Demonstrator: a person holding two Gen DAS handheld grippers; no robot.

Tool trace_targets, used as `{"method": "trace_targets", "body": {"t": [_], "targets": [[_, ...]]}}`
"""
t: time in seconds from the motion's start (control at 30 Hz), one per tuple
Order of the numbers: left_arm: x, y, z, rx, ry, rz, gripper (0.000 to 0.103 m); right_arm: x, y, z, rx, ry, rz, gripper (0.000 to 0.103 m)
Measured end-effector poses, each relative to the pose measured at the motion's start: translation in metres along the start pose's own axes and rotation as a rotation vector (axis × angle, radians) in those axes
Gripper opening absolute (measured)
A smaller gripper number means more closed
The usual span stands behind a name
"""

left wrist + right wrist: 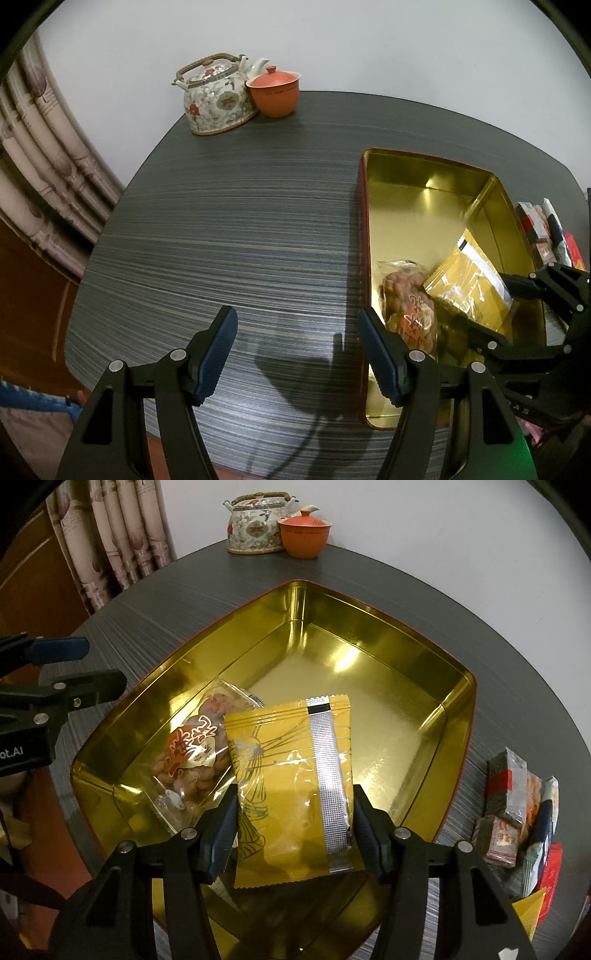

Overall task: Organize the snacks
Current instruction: 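Lower the yellow packet into the tray and open the right gripper, then move the left tool to the blue-wrapped candy and grasp it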

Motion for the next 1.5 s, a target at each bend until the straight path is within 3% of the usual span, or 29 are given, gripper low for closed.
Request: {"method": "trace_targets", "body": {"t": [0.13,0.27,0.53,0.8,0.97,1.3,1.5], "targets": [[0.0,0.0,0.0,-0.001,-0.001,0.0,0.069,-0.001,-0.001,-0.001,0.009,-0.001,-0.002,0.055],[-0.001,0.0,0.0,0.0,0.0,-0.001,0.069,-0.001,-0.001,-0.005,0.011,0.012,0.001,0.062],[-0.002,0.001,0.0,0.002,0.003,0.003,0.069,0.003,0.002,-0.034,0.028,0.057,0.018,0.063],[0.001,-0.001,-0.003,0.011,0.015,0.001,0.069,-0.013,0.053,-0.085,-0.007,0.131,0.089,0.063],[0.003,0.001,-0.008,0.008,0.039,0.004,0.069,-0.044,0.116,-0.118,-0.093,0.157,0.18,0.065],[0.003,0.038,-0.023,-0.03,0.072,0.107,0.069,-0.143,0.23,-0.158,-0.251,0.126,0.394,0.066],[-0.006,0.092,-0.044,-0.139,0.078,0.213,0.069,-0.187,0.261,-0.152,-0.274,0.094,0.495,0.066]]}}
Point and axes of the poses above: each gripper's, at about its wrist camera, not at the fingertips, and z roughly the way its jaws point, y to its right, x to its top, the point moved 5 cm from there along z, roughly the way its jaws point, and after that the axes turned 2 degrees about x, right-handed, at the moved point
